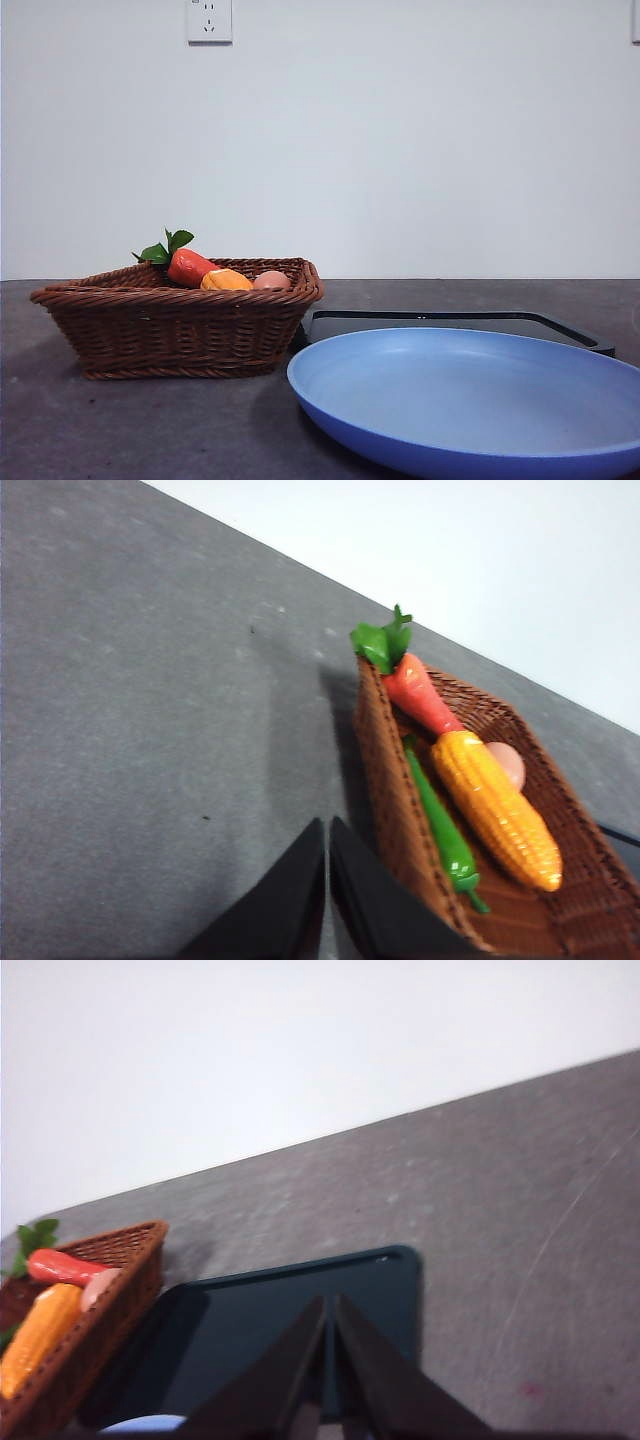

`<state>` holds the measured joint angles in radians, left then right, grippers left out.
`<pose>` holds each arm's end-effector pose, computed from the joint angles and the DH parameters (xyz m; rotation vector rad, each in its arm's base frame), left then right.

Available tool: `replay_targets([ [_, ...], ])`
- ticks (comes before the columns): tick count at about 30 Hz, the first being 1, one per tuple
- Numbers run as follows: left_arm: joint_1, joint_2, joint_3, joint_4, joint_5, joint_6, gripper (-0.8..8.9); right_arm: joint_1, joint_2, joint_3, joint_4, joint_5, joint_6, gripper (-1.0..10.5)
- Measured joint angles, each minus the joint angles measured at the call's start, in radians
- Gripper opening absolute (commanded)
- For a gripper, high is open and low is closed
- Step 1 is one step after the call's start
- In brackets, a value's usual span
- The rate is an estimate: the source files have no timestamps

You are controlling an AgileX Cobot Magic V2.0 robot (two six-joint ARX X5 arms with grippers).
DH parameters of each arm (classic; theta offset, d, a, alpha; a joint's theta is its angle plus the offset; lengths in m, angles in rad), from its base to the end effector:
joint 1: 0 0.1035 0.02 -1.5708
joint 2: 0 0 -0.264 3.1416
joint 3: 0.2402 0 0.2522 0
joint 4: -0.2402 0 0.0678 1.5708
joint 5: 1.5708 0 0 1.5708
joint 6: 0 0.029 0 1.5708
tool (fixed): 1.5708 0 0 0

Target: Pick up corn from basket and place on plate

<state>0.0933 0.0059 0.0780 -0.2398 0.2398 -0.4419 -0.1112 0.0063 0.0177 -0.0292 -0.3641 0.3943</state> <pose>0.0909 0.0016 0.1665 -0.4679 0.1953 -0.1073 0.0957 -0.0003 0.1663 0.3964 0.0670 0.2462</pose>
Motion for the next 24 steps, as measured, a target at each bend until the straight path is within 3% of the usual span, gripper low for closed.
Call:
replay_targets([
  [5, 0.000, 0.023, 0.125, -0.100, 0.012, -0.014, 0.07, 0.000, 0.001, 0.061, -0.059, -0.001, 0.042, 0.0],
  [12, 0.000, 0.137, 0.275, -0.199, 0.115, 0.004, 0.07, 0.000, 0.079, 0.230, -0.156, -0.030, 0.038, 0.0],
  [17, 0.000, 0.256, 0.393, -0.295, 0.201, 0.085, 0.07, 0.004, 0.199, 0.373, -0.296, -0.089, -0.037, 0.0],
  [24, -0.029, 0.425, 0.499, -0.396, 0.327, 0.226, 0.07, 0.025, 0.400, 0.569, -0.542, -0.166, -0.229, 0.0],
])
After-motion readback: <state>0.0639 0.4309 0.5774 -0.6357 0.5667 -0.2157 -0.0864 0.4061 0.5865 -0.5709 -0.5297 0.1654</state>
